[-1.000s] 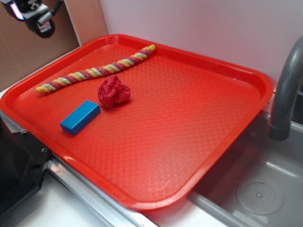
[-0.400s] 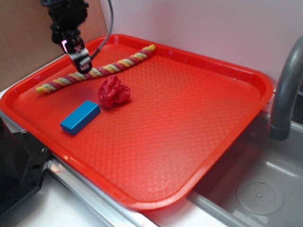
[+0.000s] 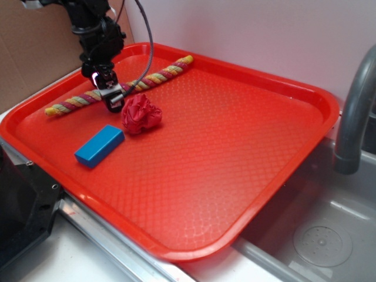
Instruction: Grab the multicolored rope.
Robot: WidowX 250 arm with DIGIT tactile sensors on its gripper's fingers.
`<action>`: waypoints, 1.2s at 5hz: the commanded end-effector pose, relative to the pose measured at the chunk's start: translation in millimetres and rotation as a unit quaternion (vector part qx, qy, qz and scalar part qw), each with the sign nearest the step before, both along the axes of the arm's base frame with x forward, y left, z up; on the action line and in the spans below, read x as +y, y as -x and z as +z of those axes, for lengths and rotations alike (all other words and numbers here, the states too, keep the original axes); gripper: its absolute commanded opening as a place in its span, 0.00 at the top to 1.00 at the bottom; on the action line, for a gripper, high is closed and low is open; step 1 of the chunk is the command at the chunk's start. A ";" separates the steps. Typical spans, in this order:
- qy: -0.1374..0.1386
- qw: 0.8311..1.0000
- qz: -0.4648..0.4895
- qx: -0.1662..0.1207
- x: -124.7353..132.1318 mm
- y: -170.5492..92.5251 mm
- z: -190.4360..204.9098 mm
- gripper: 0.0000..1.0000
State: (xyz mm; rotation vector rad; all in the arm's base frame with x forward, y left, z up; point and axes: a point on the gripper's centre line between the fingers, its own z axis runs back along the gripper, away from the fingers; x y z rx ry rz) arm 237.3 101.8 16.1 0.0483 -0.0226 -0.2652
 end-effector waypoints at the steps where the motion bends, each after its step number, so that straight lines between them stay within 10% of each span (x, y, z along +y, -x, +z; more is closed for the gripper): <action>1: -0.005 1.000 -0.006 0.000 5.0 -13.7 -4.4 1.00; 4: -0.032 0.995 0.099 0.007 -20.8 -4.4 48.3 1.00; 6: 0.003 0.981 0.193 -0.015 -56.1 23.7 138.6 1.00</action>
